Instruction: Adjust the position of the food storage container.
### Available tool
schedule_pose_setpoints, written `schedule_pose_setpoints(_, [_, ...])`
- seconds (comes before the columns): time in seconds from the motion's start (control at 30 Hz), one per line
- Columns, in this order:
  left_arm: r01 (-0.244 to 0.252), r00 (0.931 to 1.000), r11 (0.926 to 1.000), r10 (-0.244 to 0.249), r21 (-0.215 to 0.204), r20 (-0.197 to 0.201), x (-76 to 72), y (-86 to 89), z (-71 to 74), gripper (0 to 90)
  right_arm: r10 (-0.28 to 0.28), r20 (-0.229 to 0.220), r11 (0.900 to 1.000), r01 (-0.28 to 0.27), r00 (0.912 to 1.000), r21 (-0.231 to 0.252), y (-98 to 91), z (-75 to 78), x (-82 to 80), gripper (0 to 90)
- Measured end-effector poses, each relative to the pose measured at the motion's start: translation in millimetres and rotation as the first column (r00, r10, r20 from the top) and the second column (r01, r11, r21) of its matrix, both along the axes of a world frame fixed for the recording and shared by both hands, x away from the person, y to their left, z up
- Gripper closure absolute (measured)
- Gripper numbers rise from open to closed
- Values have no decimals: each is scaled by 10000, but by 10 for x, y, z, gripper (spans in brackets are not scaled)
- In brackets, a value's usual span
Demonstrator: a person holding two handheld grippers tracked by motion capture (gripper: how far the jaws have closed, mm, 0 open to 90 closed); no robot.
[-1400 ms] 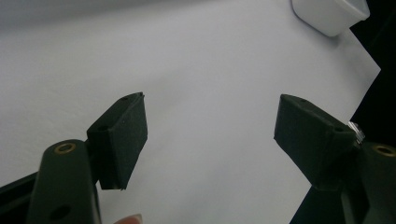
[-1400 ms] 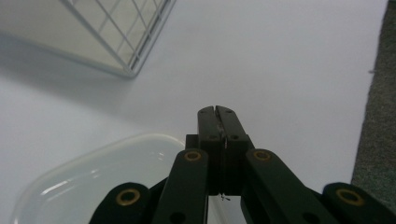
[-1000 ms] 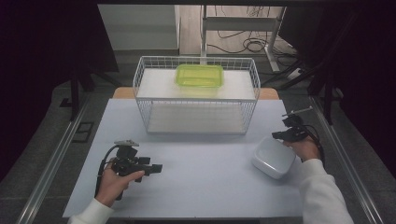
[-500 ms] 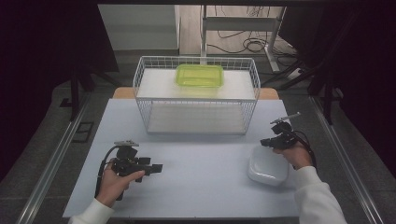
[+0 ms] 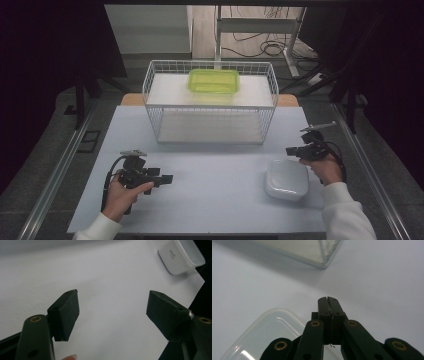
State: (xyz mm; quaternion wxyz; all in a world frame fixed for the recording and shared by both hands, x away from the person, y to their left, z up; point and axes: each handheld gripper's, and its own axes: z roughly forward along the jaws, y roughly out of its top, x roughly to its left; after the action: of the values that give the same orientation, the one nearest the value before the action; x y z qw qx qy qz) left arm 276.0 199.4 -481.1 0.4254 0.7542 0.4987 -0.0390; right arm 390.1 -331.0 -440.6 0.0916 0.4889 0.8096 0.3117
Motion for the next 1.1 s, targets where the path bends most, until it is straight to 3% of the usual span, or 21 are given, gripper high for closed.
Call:
schedule_pose_setpoints(0.1, [101,9999,9999,-101,32,-17,1,-7,-9,255,-705,185,9975,706,9973,-29,-176,73,-108,887])
schedule_pose_setpoints(0.23, [189,9998,9998,-189,34,-62,3,-21,-16,252,-1504,460,9884,1513,9875,-160,-412,134,-274,887])
schedule_pose_setpoints(0.43, [171,9998,9999,-171,12,-87,1,-19,-14,250,-1992,420,9789,2008,9790,-377,-577,45,-566,887])
schedule_pose_setpoints(0.67, [224,9997,9997,-224,19,-97,-11,-44,-12,250,-1975,-126,9778,1960,9802,-743,-523,-206,-773,887])
schedule_pose_setpoints(0.93, [292,9995,9996,-291,62,-118,-6,-63,-24,250,-1770,-282,9803,1737,9838,-938,-370,-229,-834,887])
schedule_pose_setpoints(1.1, [221,9997,9998,-221,-20,-86,-10,-44,-13,250,-1711,-308,9825,1683,9848,-796,-343,-233,-871,887])
